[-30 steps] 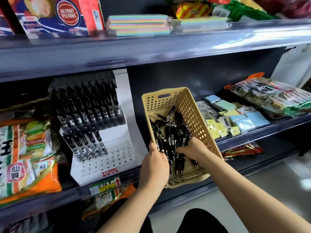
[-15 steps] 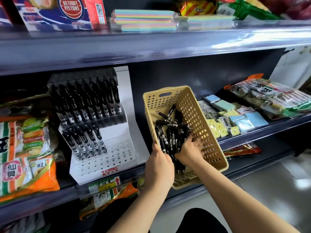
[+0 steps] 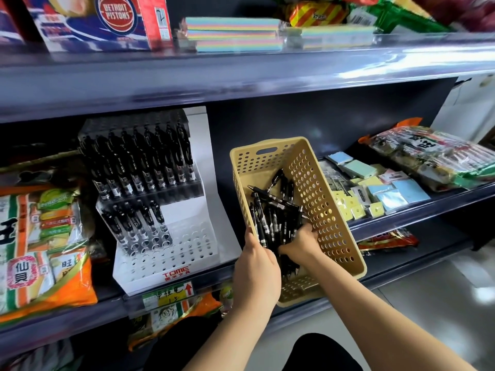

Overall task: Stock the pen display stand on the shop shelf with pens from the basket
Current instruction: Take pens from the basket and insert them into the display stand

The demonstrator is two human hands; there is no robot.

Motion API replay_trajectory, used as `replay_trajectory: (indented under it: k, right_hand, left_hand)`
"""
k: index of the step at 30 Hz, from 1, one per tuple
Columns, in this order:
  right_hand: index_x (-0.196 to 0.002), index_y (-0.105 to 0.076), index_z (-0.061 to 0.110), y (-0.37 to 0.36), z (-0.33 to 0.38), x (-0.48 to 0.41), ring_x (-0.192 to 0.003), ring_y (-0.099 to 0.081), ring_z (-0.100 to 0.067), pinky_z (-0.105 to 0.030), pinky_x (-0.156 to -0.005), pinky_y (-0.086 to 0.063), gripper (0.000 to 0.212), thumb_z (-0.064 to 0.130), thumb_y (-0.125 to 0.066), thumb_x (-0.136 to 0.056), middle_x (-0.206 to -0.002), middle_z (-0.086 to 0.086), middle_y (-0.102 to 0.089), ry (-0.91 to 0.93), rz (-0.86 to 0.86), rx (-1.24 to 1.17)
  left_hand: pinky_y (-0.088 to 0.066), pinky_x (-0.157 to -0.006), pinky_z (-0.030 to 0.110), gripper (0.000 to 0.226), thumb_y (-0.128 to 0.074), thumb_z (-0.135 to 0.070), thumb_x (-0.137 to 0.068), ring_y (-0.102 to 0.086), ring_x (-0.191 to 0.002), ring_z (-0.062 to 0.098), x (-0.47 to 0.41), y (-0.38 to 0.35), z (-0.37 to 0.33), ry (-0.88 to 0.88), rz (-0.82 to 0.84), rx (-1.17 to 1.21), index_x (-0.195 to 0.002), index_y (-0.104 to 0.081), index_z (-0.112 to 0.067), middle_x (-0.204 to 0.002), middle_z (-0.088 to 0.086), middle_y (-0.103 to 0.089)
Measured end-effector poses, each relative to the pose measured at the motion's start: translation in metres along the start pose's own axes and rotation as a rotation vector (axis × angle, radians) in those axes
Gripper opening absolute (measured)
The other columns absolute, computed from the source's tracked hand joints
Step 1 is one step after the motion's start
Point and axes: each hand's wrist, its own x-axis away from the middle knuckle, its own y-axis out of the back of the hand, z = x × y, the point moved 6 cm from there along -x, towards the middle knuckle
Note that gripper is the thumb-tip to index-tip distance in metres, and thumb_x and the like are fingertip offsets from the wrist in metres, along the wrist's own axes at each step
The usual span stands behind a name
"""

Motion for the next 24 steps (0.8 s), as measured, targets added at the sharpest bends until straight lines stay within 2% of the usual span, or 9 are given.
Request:
replay_trajectory:
  k: [2,4,7,9,12,14,16,20,24]
  right_hand:
    - [-0.129,-0.032,-0.006,0.0,-0.001,0.0,-0.11,-0.054,-0.031,-0.033,-0.082,-0.051,0.073,0.012,-0.075,-0.073,-0.122,-0.02,-0.05,-0.01,0.012,-0.071]
    - [-0.112,-0.051,-0.004,-0.002,0.0,0.002,-0.09,-0.062,-0.026,-0.031,-0.066,-0.054,0.046,0.007,-0.071,-0.072,-0.102,-0.016,-0.061,-0.02,0.06,-0.19]
    - [-0.085,-0.051,0.001,-0.007,0.004,0.011,-0.07,-0.062,-0.025,-0.036,-0.061,-0.056,0.013,-0.003,-0.06,-0.076,-0.082,-0.015,-0.061,-0.099,0.198,-0.476]
    - [-0.083,-0.047,0.002,-0.005,0.007,0.014,-0.066,-0.062,-0.026,-0.035,-0.057,-0.054,0.012,-0.005,-0.055,-0.078,-0.08,-0.016,-0.059,-0.125,0.246,-0.586]
    - [-0.095,-0.053,-0.005,0.004,0.01,0.015,-0.062,-0.063,-0.024,-0.035,-0.055,-0.055,0.015,-0.003,-0.054,-0.081,-0.084,-0.02,-0.061,-0.124,0.27,-0.598]
    - [-0.092,-0.059,-0.006,0.015,0.012,0.015,-0.06,-0.062,-0.022,-0.034,-0.057,-0.055,0.012,0.0,-0.055,-0.082,-0.081,-0.018,-0.064,-0.114,0.271,-0.603]
    - [-0.084,-0.063,-0.002,0.027,0.018,0.018,-0.059,-0.058,-0.02,-0.033,-0.06,-0.053,0.009,0.005,-0.057,-0.085,-0.073,-0.013,-0.064,-0.088,0.286,-0.643]
    - [-0.09,-0.053,0.005,0.046,0.04,0.029,-0.053,-0.049,-0.015,-0.027,-0.051,-0.045,0.004,0.008,-0.053,-0.092,-0.067,-0.007,-0.056,0.045,0.305,-0.841]
    - [-0.085,-0.048,0.012,0.069,0.063,0.037,-0.055,-0.048,-0.013,-0.029,-0.055,-0.043,0.009,0.012,-0.051,-0.094,-0.068,-0.003,-0.053,0.29,0.148,-0.882]
  left_hand:
    - [-0.047,-0.053,0.027,0.043,-0.03,-0.018,-0.099,-0.064,-0.076,0.022,-0.001,0.0,-0.001,0.019,0.01,0.0,-0.14,-0.026,-0.006,-0.096,0.011,-0.065]
    - [-0.048,-0.054,0.027,0.043,-0.03,-0.017,-0.099,-0.065,-0.077,0.023,-0.003,0.0,-0.001,0.035,0.028,0.005,-0.14,-0.027,-0.005,-0.096,0.011,-0.065]
    - [-0.049,-0.055,0.027,0.044,-0.031,-0.018,-0.099,-0.064,-0.076,0.022,-0.005,0.002,-0.002,0.056,0.048,-0.003,-0.141,-0.026,-0.004,-0.095,0.011,-0.065]
    - [-0.048,-0.054,0.026,0.044,-0.031,-0.019,-0.099,-0.063,-0.075,0.02,-0.005,0.003,-0.003,0.059,0.056,-0.014,-0.141,-0.025,-0.005,-0.095,0.01,-0.064]
    - [-0.049,-0.054,0.027,0.041,-0.03,-0.019,-0.1,-0.061,-0.072,0.019,-0.009,0.006,-0.004,0.078,0.061,-0.03,-0.139,-0.027,-0.006,-0.092,0.008,-0.063]
    - [-0.051,-0.054,0.031,0.04,-0.029,-0.018,-0.1,-0.061,-0.069,0.021,-0.013,0.006,-0.005,0.098,0.072,-0.015,-0.137,-0.028,-0.005,-0.083,0.007,-0.06]
    - [-0.047,-0.049,0.029,0.039,-0.029,-0.017,-0.099,-0.06,-0.066,0.021,-0.019,0.008,-0.006,0.118,0.09,-0.008,-0.136,-0.029,-0.004,-0.077,0.005,-0.056]
    - [-0.034,-0.044,0.024,0.031,-0.031,-0.016,-0.099,-0.048,-0.059,0.013,-0.032,0.013,-0.006,0.163,0.117,0.011,-0.125,-0.039,-0.003,-0.07,-0.001,-0.046]
    - [-0.03,-0.046,0.022,0.031,-0.033,-0.018,-0.099,-0.047,-0.068,0.015,-0.043,0.018,-0.009,0.201,0.177,0.036,-0.124,-0.043,-0.002,-0.095,0.006,-0.054]
